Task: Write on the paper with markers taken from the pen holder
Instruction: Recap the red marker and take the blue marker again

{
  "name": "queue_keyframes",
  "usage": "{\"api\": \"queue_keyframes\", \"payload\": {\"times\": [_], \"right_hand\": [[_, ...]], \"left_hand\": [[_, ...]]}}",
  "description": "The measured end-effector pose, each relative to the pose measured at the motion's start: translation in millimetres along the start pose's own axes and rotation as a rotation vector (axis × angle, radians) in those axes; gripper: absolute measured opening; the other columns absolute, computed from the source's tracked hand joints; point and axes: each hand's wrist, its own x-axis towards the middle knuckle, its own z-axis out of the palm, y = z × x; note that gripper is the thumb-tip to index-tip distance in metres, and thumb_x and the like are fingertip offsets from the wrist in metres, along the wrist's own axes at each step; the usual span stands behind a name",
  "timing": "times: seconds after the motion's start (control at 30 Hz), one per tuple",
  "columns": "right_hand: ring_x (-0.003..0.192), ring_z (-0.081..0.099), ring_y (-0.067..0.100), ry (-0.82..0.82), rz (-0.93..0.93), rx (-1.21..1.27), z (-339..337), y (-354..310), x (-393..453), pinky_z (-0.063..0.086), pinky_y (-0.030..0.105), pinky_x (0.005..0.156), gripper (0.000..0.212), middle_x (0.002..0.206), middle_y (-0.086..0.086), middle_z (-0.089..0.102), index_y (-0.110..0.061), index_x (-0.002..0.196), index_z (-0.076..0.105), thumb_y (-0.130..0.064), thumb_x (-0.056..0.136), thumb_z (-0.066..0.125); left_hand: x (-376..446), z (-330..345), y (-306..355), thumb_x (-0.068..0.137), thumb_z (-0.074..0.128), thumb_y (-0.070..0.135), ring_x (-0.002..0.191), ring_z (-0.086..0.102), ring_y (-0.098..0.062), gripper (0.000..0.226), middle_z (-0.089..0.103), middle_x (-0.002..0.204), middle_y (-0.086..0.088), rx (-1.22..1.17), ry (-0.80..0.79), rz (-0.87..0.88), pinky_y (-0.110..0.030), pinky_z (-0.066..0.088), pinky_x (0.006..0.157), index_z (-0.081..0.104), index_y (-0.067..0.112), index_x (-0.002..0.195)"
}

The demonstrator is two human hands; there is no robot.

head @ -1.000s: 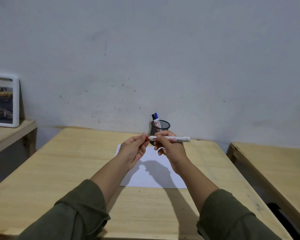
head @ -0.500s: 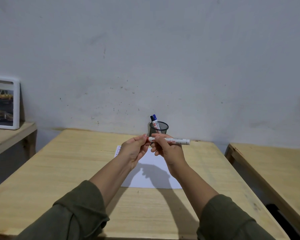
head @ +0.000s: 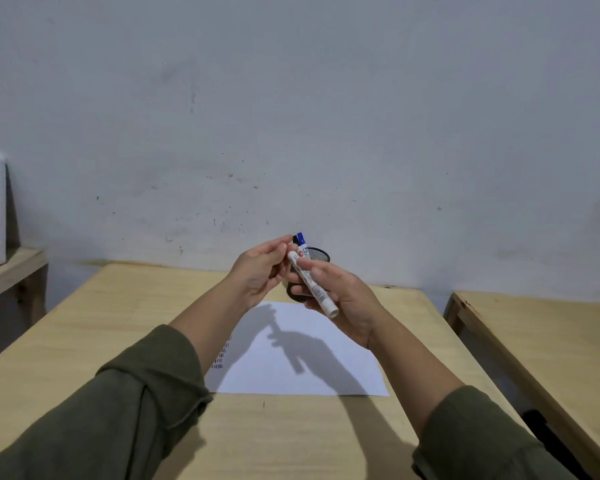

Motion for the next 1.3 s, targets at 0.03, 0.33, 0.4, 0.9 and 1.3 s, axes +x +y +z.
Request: {"api": "queue_keyframes", "payload": {"times": [0.03, 0.33, 0.4, 0.9, 1.3], "right_hand": [[0.082, 0.065, 0.018, 0.046, -0.009, -0.05, -4.2, 0.1, 7.3, 0.051, 0.021, 0.069, 0.019, 0.098, 0.01, 0.07, -0.013, 0.103, 0.066, -0.01, 0.094, 0.05], [0.091, 0.066, 0.021, 0.319, -0.17, -0.343, -58.0, -18.7, 98.3, 0.054, 0.034, 0.075, 0.08, 0.096, 0.014, 0.066, -0.044, 0.139, 0.025, 0.008, 0.085, 0.055], [0.098, 0.065, 0.019, 0.348, -0.18, -0.452, -67.2, -20.8, 117.2, 0.057, 0.029, 0.071, 0.09, 0.105, 0.017, 0.062, -0.048, 0.143, 0.013, 0.01, 0.086, 0.054], [0.08, 0.061, 0.019, 0.267, -0.138, -1.028, -103.3, 19.5, 170.0, 0.042, 0.015, 0.063, 0.074, 0.074, 0.0, 0.058, -0.039, 0.135, 0.034, -0.003, 0.08, 0.066], [0.079, 0.054, 0.016, 0.264, -0.135, -1.101, -100.8, 34.9, 178.7, 0.045, 0.027, 0.077, 0.061, 0.098, 0.004, 0.06, -0.031, 0.13, 0.052, -0.003, 0.078, 0.069]], "left_hand": [[6.0, 3.3, 0.8, 0.093, 0.051, 0.01, 0.061, 0.063, 0.001, 0.023, 0.068, 0.087, 0.003, 0.045, -0.016, 0.0, -0.014, 0.051, 0.066, 0.064, 0.012, 0.112], [80.6, 2.7, -22.8, 0.083, 0.065, 0.026, 0.111, 0.058, -0.016, 0.036, 0.065, 0.119, -0.001, 0.532, 0.271, 0.084, -0.03, 0.043, 0.101, 0.064, 0.02, 0.119], [96.1, -0.7, -29.5, 0.082, 0.067, 0.028, 0.116, 0.056, -0.019, 0.041, 0.06, 0.129, -0.004, 0.54, 0.286, 0.052, -0.034, 0.043, 0.103, 0.061, 0.023, 0.123], [130.4, -9.4, -65.1, 0.08, 0.069, 0.025, 0.113, 0.061, -0.016, 0.045, 0.066, 0.122, -0.004, 0.544, 0.219, -0.001, -0.032, 0.044, 0.104, 0.061, 0.02, 0.124], [131.5, -8.9, -66.3, 0.081, 0.068, 0.022, 0.113, 0.061, -0.016, 0.045, 0.066, 0.123, -0.003, 0.547, 0.219, 0.01, -0.034, 0.044, 0.105, 0.06, 0.02, 0.125]]}}
